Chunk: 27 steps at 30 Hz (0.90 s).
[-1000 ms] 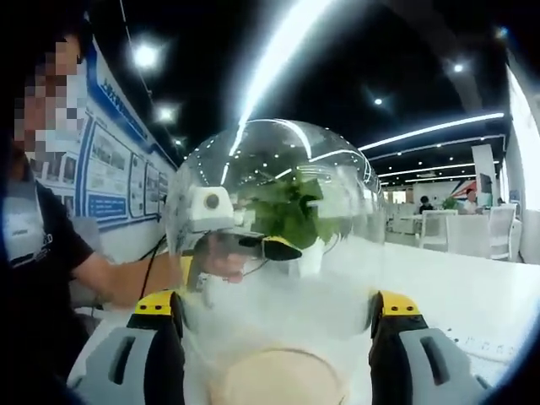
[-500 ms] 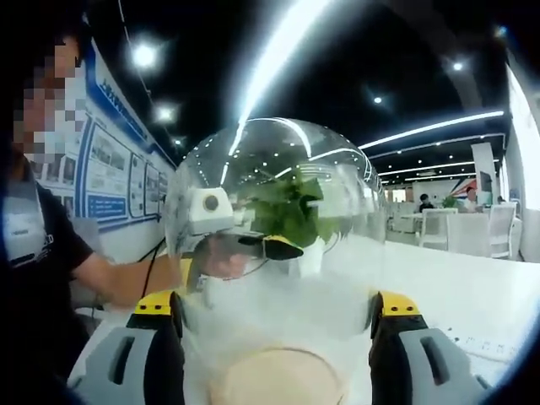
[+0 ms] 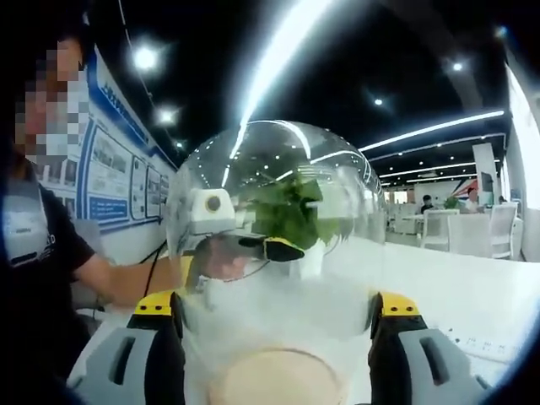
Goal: Open the cover put in the Mizone put the cover back on
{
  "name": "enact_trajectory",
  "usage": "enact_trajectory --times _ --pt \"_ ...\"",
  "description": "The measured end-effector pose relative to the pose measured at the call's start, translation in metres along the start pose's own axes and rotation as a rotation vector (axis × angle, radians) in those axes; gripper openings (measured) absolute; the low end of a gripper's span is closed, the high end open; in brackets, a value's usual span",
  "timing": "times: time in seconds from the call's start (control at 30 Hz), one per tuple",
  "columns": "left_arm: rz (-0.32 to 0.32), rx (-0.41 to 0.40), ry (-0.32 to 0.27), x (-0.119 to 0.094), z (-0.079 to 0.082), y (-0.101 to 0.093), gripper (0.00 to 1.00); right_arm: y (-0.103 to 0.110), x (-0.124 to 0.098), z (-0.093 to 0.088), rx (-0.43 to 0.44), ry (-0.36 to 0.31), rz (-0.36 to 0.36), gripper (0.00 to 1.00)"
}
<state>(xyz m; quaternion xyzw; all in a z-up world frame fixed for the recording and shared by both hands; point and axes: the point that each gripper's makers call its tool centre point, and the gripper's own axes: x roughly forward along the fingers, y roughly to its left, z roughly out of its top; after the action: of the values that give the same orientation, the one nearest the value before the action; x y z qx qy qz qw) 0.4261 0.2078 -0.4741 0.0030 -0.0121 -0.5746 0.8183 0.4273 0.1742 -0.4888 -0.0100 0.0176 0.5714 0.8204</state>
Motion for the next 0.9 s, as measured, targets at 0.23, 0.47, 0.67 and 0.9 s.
enact_trajectory --times 0.23,0.47,0.67,0.9 --pt "0.012 -0.003 0.014 0.002 0.003 -0.001 0.67 0.0 -0.001 0.0 -0.001 0.015 -0.006 0.85" --pt "0.013 0.007 -0.004 0.002 0.008 -0.003 0.68 0.002 -0.001 0.004 -0.007 0.016 -0.009 0.85" --pt "0.02 0.019 -0.003 0.003 0.016 -0.008 0.68 0.004 -0.004 0.01 -0.005 0.015 -0.005 0.86" --pt "0.019 0.031 0.012 0.005 0.017 -0.013 0.68 0.008 -0.009 0.013 -0.046 0.032 -0.012 0.86"
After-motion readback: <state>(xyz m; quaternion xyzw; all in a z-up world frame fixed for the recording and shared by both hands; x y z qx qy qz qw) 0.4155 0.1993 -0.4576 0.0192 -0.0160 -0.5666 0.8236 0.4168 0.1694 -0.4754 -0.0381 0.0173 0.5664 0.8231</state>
